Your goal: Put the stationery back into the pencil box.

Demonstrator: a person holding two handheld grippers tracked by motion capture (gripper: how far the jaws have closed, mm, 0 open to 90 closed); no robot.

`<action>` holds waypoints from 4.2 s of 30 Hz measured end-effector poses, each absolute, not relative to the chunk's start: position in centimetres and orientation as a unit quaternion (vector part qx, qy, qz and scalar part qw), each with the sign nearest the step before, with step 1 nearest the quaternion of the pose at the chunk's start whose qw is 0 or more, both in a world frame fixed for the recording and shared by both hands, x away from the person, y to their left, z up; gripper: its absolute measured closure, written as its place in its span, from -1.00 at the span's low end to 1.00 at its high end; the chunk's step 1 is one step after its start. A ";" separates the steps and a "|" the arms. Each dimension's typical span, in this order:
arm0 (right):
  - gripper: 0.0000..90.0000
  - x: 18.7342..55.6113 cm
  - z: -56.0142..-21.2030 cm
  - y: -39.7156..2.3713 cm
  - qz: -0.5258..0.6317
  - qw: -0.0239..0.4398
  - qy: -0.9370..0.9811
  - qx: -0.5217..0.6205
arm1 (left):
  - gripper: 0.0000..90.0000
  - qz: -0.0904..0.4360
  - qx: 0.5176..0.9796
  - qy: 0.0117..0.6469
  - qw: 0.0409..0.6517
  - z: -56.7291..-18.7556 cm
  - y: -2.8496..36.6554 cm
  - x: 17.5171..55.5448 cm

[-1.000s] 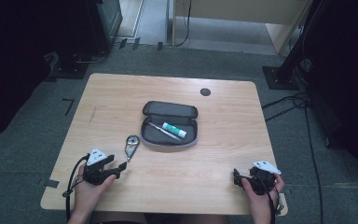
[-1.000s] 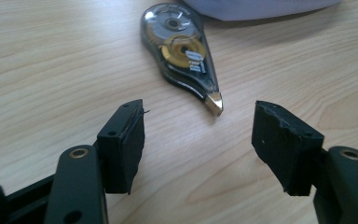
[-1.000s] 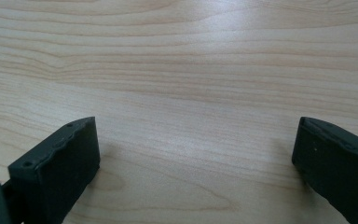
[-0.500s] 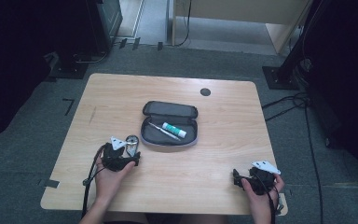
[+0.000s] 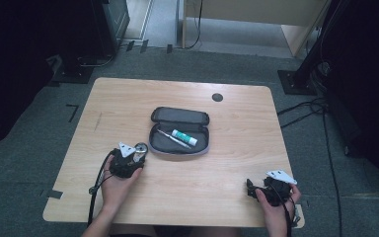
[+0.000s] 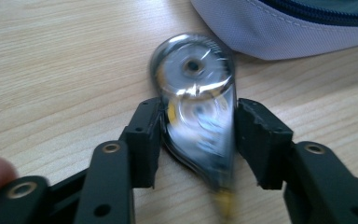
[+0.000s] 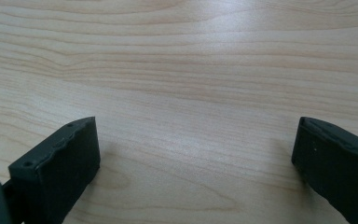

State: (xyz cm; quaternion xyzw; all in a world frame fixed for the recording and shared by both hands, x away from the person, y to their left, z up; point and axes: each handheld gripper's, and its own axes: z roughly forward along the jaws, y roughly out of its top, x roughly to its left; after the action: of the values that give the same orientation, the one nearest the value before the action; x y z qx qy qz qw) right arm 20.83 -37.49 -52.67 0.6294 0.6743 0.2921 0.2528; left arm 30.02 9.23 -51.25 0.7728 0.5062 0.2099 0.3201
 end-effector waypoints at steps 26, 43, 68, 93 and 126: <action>-0.99 20.8 -52.7 -37.5 0.292 0.253 0.674 0.629 | 0.19 0.164 0.817 0.424 0.354 -51.0 10.6 25.8; -0.99 20.8 -52.7 -37.5 0.293 0.252 0.676 0.627 | -0.41 0.168 0.830 0.412 0.335 -50.6 8.8 26.7; -0.99 20.8 -52.7 -37.5 0.295 0.251 0.682 0.620 | -0.35 0.165 0.833 0.410 0.332 -51.4 7.5 27.3; -0.99 20.8 -52.7 -37.5 0.294 0.250 0.682 0.620 | -0.06 0.153 0.839 0.390 0.347 -50.7 7.8 27.2; -0.99 20.8 -52.7 -37.4 0.296 0.249 0.683 0.620 | -0.06 0.129 0.821 0.363 0.421 -45.5 6.7 28.5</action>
State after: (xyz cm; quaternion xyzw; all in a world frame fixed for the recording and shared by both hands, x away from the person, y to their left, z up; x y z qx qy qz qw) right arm 20.82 -37.40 -52.68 0.6202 0.6828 0.2955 0.2486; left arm 28.49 6.73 -45.46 0.8214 0.3629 0.1289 0.4207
